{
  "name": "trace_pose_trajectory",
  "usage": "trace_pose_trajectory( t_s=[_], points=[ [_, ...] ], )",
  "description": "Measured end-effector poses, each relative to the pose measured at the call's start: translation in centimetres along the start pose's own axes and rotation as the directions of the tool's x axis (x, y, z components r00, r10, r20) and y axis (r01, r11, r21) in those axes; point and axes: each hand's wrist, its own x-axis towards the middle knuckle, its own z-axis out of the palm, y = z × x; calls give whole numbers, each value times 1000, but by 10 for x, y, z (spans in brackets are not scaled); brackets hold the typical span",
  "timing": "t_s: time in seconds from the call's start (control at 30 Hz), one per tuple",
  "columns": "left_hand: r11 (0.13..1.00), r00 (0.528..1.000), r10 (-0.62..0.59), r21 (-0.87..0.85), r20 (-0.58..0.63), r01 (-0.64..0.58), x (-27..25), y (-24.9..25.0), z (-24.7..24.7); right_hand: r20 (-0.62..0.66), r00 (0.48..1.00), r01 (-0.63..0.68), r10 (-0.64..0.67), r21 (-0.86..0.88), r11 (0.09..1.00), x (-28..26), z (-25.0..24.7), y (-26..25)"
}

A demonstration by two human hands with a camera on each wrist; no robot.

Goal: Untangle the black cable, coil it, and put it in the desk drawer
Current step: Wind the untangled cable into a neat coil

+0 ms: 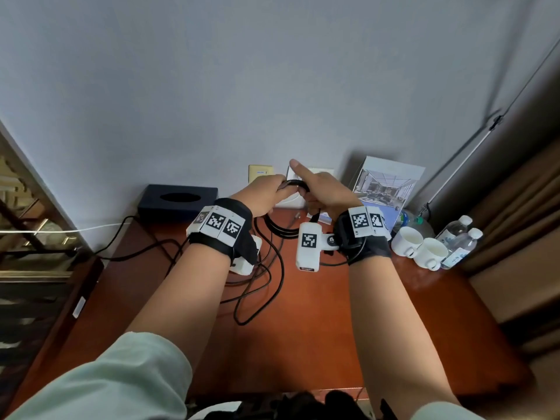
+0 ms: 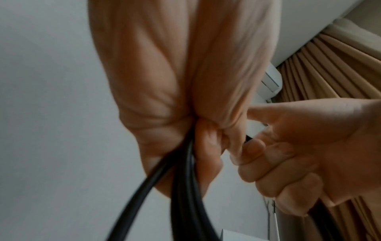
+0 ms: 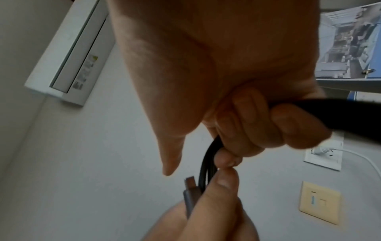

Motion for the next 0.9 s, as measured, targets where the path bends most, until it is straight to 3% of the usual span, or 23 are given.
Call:
trace_pose_trajectory(
  t_s=[0.13,0.2,0.37,0.5,0.6,0.7,0.8,0.9],
  points=[
    [988,998,-1,154,67,-10,-1,10,-2,5,996,91,-91,-152,984,2,9,4],
    [986,999,11,168,39,-18,-1,11,0,2,993,117,-118,-128,985,3,12,7],
    [998,999,35,62,-30,-33,-2,-1,4,-26,986,162,-164,-70,984,2,18,14],
    [999,1000,20,29,18,-20,-2,-1,4,-15,980,197,-200,-106,975,2,19,16],
    [998,999,38,39,12,-39,-2,-1,4,-14,980,197,-198,-23,980,4,21,21],
    [1000,999,23,-3,31,-23,-2,-7,1,19,988,149,-156,194,970,6,23,28],
    [961,994,-4,-274,109,34,-5,-18,-4,57,993,74,-108,424,903,7,21,37],
    [808,990,38,-587,139,51,-11,-23,-5,83,991,40,-106,572,819,9,19,43]
  ],
)
